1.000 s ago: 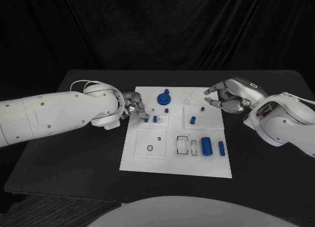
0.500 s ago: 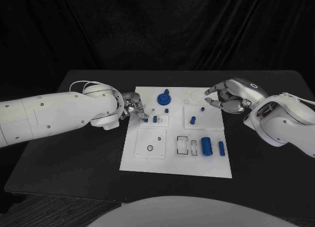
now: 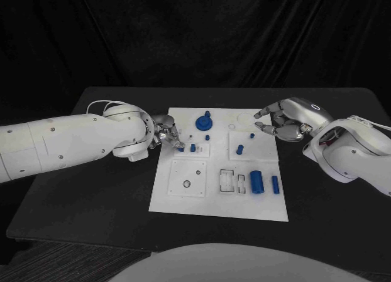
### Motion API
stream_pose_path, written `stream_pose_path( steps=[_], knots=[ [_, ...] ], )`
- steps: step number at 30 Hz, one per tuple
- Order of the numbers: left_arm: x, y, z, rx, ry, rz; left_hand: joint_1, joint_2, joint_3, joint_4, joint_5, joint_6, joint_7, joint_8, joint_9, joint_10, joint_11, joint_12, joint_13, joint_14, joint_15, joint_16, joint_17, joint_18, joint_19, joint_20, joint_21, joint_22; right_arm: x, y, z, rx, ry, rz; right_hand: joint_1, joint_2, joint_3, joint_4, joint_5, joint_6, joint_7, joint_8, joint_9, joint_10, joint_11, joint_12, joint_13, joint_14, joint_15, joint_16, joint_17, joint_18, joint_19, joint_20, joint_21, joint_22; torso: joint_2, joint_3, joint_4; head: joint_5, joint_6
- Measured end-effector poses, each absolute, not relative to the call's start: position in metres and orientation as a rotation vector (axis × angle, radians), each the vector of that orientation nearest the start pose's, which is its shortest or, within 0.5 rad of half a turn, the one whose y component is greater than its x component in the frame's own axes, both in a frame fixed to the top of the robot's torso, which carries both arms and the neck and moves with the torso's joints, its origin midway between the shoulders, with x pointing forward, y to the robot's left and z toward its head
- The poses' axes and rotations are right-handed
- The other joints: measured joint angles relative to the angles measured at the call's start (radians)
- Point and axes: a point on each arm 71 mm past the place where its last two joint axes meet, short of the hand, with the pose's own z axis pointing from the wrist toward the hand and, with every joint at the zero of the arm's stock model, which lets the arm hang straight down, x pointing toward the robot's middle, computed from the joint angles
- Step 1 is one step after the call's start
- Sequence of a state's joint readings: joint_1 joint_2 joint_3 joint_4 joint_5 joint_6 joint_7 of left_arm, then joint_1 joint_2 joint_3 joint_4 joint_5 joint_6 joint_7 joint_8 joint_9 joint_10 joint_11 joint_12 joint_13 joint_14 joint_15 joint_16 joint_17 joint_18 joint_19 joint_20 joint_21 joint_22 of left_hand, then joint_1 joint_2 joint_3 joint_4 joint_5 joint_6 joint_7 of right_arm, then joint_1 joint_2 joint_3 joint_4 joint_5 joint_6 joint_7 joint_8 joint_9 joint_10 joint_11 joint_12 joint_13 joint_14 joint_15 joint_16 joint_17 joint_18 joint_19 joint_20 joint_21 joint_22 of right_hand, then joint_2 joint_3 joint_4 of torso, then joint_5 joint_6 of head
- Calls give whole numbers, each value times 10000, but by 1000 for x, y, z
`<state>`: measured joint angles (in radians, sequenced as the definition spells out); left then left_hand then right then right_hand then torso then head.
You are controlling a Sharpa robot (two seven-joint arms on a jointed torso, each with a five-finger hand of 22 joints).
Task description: Assemble the parts on the task board
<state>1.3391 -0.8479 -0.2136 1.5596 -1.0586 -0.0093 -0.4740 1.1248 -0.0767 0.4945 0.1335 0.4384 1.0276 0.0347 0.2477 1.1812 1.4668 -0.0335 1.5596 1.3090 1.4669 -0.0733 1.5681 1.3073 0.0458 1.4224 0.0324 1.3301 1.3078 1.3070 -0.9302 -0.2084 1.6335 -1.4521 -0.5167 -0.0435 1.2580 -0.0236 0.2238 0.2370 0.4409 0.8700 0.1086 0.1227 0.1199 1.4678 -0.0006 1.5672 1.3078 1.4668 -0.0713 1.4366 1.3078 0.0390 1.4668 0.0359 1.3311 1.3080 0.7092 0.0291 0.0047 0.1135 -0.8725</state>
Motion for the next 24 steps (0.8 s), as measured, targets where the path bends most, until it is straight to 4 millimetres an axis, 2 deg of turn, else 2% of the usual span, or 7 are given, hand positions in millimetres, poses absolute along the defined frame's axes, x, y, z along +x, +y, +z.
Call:
stream_pose_path(
  steps=[4, 6, 7, 11, 16, 18, 24],
  knots=[
    [474, 215, -213, -1638, 22314, -4067, 0, 0, 28, 28, -79, -4, -4, 0, 1, 0, 0, -77, 0, 0, 0, 0, 0, 0, -4, 4, -38, 0, 458, -211, -174, -2055, 15196, 6896, 0, 0, 0, 0, 0, 0, 0, 0, 0, 0, 0, 0, 0, 0, 0, 0, 0, 0, 0, 0, 0, 0, 2, 0, 1, -1, 0],
    [474, 215, -213, -1624, 22329, -4068, -68, 69, 50, 6, -330, -24, -23, 0, 4, 0, 0, -77, 0, 0, 0, 0, 0, 0, -38, 38, -38, 0, 458, -211, -174, -2054, 15199, 6897, 0, 0, 0, 0, 0, 0, 0, 0, 0, 0, 0, 0, -1, 0, 0, 0, -1, 0, 0, 0, 0, -1, 5, 0, 1, -6, 0],
    [474, 215, -213, -1620, 22334, -4068, -133, 134, 115, -59, -608, -25, -24, 0, 5, 0, 0, -77, 0, 0, 0, 0, 0, 0, -38, 38, -37, -1, 458, -211, -174, -2054, 15201, 6896, 0, 0, 0, 0, 0, 0, 0, 0, 0, 0, 0, 0, -1, 0, 0, 0, 0, 0, 0, 0, 0, -1, 6, 0, 1, -7, 0],
    [474, 215, -213, -1599, 22358, -4066, -311, 277, 47, -93, -1226, -27, -25, -2, -8, 0, 0, -77, 0, 0, 0, 0, 4, 0, -38, 38, -82, -1, 458, -211, -174, -2054, 15205, 6896, 0, 0, 0, 0, 0, 0, 0, 0, 1, 0, 0, 0, -1, 0, 0, 0, -1, 1, 0, 0, 0, -1, 9, 1, 1, -12, 0],
    [474, 215, -213, -1586, 22386, -4051, -723, 328, -613, 228, -2186, 73, -80, 0, -105, 0, 0, -77, 0, 0, 0, 0, 8, 0, -73, 74, -83, -1, 458, -211, -174, -2052, 15210, 6893, 2, -2, 2, -2, 7, 0, 0, 0, -1, 0, 0, 0, -1, 0, 0, 0, -2, 0, 0, 0, 0, -2, 9, 1, -2, 0, 0],
    [474, 215, -214, -1571, 22410, -4038, -803, 322, -834, 304, -2363, 74, -81, -59, -132, 0, 0, -77, 0, 0, 0, 0, 8, 1, -74, 74, -128, -2, 458, -211, -174, -2052, 15212, 6891, 42, -42, 28, -28, 74, 0, 0, 0, -8, 0, 0, 0, -2, 0, 0, 0, -1, 0, 0, 0, 0, -2, 9, 2, -3, 3, 0],
    [474, 215, -215, -1551, 22472, -4001, -935, 353, -1125, 487, -2516, 110, -45, -66, -161, 0, 0, -76, 0, 0, 0, 0, 7, 0, -74, 74, -141, -2, 459, -211, -175, -2050, 15222, 6888, 42, -42, 28, -28, 74, 0, 0, 0, -8, 0, 0, 0, -2, 0, 0, 0, -2, 0, 0, 0, 0, -3, 9, 2, -8, 20, 0]
  ],
)
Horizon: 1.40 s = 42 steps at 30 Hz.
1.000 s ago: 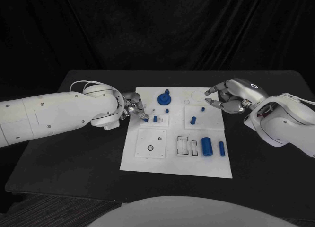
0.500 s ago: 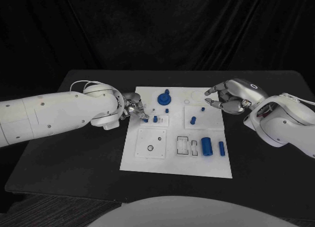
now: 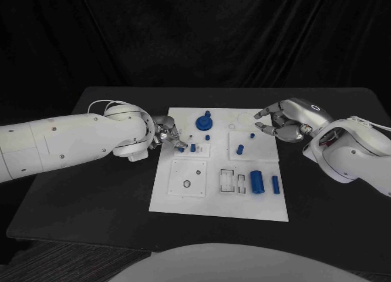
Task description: Assemble the parts on the task board
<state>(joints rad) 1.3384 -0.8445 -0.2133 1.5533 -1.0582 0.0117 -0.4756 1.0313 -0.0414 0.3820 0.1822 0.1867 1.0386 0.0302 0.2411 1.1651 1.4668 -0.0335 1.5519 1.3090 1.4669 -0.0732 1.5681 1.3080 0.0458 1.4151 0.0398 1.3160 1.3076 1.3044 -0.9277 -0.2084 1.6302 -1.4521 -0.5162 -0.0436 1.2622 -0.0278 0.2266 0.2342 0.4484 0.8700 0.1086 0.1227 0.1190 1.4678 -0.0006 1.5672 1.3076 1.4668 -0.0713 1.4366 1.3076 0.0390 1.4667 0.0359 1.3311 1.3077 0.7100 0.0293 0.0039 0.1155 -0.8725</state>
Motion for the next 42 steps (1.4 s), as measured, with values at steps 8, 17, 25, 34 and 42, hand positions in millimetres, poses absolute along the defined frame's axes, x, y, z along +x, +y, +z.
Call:
stream_pose_path(
  steps=[8, 17, 25, 34, 42],
  knots=[
    [474, 215, -215, -1535, 22473, -4037, 578, 68, 131, -523, 1567, -1, 6, -42, -20, 0, 0, 0, 0, 0, 0, 0, -1, 0, 0, 0, 0, 0, 459, -211, -175, -2050, 15232, 6885, 0, 0, 0, 0, 0, 0, 0, 0, 0, 0, 0, 0, 0, 0, 0, 0, 0, -1, 0, 0, 0, -1, 0, 1, 6, 3, 0],
    [473, 215, -213, -1551, 22291, -4270, 822, -54, 654, -796, 2971, -81, 39, -31, 78, 0, 0, 0, 0, 0, 0, 0, -2, 0, 0, 0, 0, -1, 459, -211, -176, -2048, 15240, 6882, 0, 0, 0, 0, 0, 0, 0, 0, 1, 0, 0, 0, -1, 0, 0, 0, -1, -1, 0, 0, 0, -2, 1, 0, 11, 3, 0],
    [471, 217, -211, -1678, 22012, -4475, 848, -28, 794, -680, 3188, -117, 76, 8, 157, 0, 0, 0, 0, 0, 0, 0, -2, 1, 0, 0, 0, -1, 459, -212, -176, -2042, 15245, 6870, -3, 2, 0, 0, 0, 0, 0, 0, 2, 0, 0, 0, -1, 0, 0, 0, -1, 0, 0, 0, 0, -3, 1, 1, 8, 5, 0],
    [469, 219, -205, -1835, 21222, -4791, 883, -68, 823, -651, 2815, -95, 57, 66, 194, 0, 0, -39, 0, 0, 0, 0, -3, 0, 0, 0, 0, -2, 459, -212, -176, -2036, 15252, 6859, -3, 2, 0, 0, 0, 0, 0, 0, 2, 0, 0, 0, -2, 0, 0, 0, -2, 0, 0, 0, 0, -3, 2, 1, 9, -10, 0],
    [468, 218, -204, -1675, 20866, -4808, 803, -148, 978, -776, 2520, -71, 38, 66, 195, 0, 0, -79, 0, 0, 0, 0, -4, 0, 1, 0, 0, -2, 459, -212, -176, -2033, 15263, 6862, -3, 3, 27, -27, 0, 0, 0, 0, 2, 0, 0, 0, -2, 0, 0, 0, -2, 0, 0, 0, 0, -4, 4, 1, 9, 12, 0]
  ],
)
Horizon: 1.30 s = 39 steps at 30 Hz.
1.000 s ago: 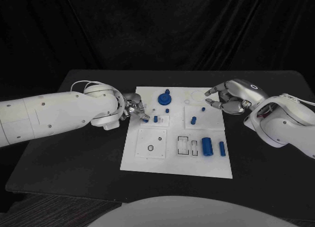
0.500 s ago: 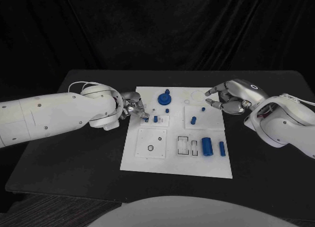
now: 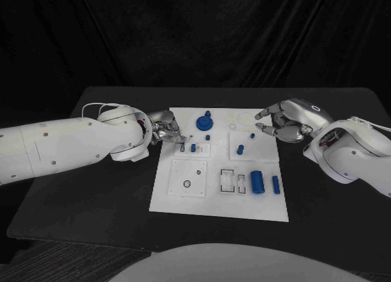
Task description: Assemble the parts on the task board
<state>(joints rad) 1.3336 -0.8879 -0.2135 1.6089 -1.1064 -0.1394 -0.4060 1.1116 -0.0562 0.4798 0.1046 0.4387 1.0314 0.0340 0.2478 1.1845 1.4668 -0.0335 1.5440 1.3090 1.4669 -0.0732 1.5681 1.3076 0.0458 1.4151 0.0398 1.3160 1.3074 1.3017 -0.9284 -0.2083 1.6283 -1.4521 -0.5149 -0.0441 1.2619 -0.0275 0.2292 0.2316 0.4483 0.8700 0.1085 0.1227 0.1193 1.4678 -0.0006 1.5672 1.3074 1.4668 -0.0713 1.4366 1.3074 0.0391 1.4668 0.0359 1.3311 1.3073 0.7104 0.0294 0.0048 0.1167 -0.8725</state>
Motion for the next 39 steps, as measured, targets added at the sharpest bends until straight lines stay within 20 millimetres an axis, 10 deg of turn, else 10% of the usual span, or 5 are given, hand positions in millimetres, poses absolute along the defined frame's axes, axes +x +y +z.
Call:
stream_pose_path(
  steps=[39],
  knots=[
    [463, 220, -226, -1691, 20965, -4621, -134, 28, 148, -151, -370, -41, 36, 0, -5, 0, 0, 0, 0, 0, 0, 0, -2, 0, 0, 0, -39, -1, 457, -212, -179, -2011, 15318, 6875, 0, 0, 0, 0, 0, 0, 0, 0, -11, 0, 0, 0, -1, 0, 0, 0, -1, 0, 0, 0, 0, 5, -7, 0, -6, 9, 0]
  ],
)
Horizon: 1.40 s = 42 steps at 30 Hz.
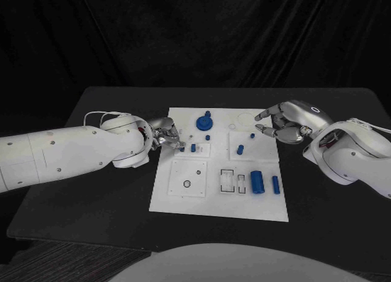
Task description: Assemble the parts on the task board
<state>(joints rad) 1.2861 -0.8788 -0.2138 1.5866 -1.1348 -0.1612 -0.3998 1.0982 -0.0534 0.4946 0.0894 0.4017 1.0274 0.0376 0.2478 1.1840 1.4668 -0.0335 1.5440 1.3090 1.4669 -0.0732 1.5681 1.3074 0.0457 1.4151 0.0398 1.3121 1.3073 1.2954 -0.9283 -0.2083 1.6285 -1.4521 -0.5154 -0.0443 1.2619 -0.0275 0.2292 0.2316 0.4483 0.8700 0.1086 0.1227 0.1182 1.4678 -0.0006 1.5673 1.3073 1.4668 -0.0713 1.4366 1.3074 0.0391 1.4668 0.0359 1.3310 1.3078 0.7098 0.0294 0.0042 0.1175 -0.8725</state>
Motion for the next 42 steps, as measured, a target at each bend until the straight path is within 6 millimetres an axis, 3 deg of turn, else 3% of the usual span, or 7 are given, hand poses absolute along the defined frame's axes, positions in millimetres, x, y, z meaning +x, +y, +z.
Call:
stream_pose_path(
  steps=[22, 27, 32, 36, 42],
  knots=[
    [463, 221, -226, -1614, 21095, -4580, -58, -55, 0, -1, -60, 42, -39, -1, -3, 0, 0, -42, 0, 0, 0, 0, 0, 1, 0, 0, 0, 0, 457, -211, -179, -2015, 15326, 6882, 0, 0, 0, 0, 40, 0, 0, 0, 1, 0, 0, 0, 7, 0, 0, 0, 0, -1, 0, 0, 0, -3, 7, -2, 7, 55, 0],
    [463, 220, -227, -1591, 21113, -4570, -152, 39, 7, -42, -810, 39, -35, -2, -64, 0, 0, -42, 0, 0, 0, 0, 0, 0, -37, -37, -39, 0, 457, -211, -179, -2014, 15328, 6881, 0, 0, 0, 0, 40, 0, 0, 0, 2, 0, 0, 0, 6, 0, 0, 0, 0, 0, 0, 0, 0, -3, 8, -2, 9, 43, 0],
    [464, 221, -227, -1590, 21136, -4518, -371, 212, -608, 374, -1775, 123, -126, -43, -161, 0, 0, -42, 0, 0, 0, 0, -1, 0, -57, -17, -78, 0, 457, -212, -179, -2010, 15330, 6873, 0, 0, 0, 0, 40, 0, 0, 0, 2, 0, 0, 0, 6, 0, 0, 0, 0, -1, 0, 0, 0, -4, 7, -2, 9, 27, 0],
    [465, 221, -227, -1560, 21184, -4493, -532, 173, -940, 623, -2089, 90, -120, -65, -203, 0, 0, -42, 0, 0, 0, 0, -1, 0, -72, -2, -78, 0, 457, -212, -179, -2008, 15332, 6871, 0, 0, 0, 0, 40, 0, 0, 0, 2, 0, 0, 0, 5, 0, 0, 0, 0, 0, 0, 0, 0, -4, 5, -2, 8, 16, 0],
    [464, 220, -229, -1509, 21296, -4456, -925, 186, -1529, 1177, -2237, 109, -71, -106, -234, 0, 0, -41, 0, 0, 0, 0, -1, 1, -72, -2, -78, 0, 457, -212, -179, -2004, 15333, 6868, 0, 0, 41, -41, 40, 37, 37, 0, 2, 0, 0, 0, 5, 0, 0, 0, 0, 0, 0, 0, 0, -5, -2, 1, -3, 15, 0]
  ],
)
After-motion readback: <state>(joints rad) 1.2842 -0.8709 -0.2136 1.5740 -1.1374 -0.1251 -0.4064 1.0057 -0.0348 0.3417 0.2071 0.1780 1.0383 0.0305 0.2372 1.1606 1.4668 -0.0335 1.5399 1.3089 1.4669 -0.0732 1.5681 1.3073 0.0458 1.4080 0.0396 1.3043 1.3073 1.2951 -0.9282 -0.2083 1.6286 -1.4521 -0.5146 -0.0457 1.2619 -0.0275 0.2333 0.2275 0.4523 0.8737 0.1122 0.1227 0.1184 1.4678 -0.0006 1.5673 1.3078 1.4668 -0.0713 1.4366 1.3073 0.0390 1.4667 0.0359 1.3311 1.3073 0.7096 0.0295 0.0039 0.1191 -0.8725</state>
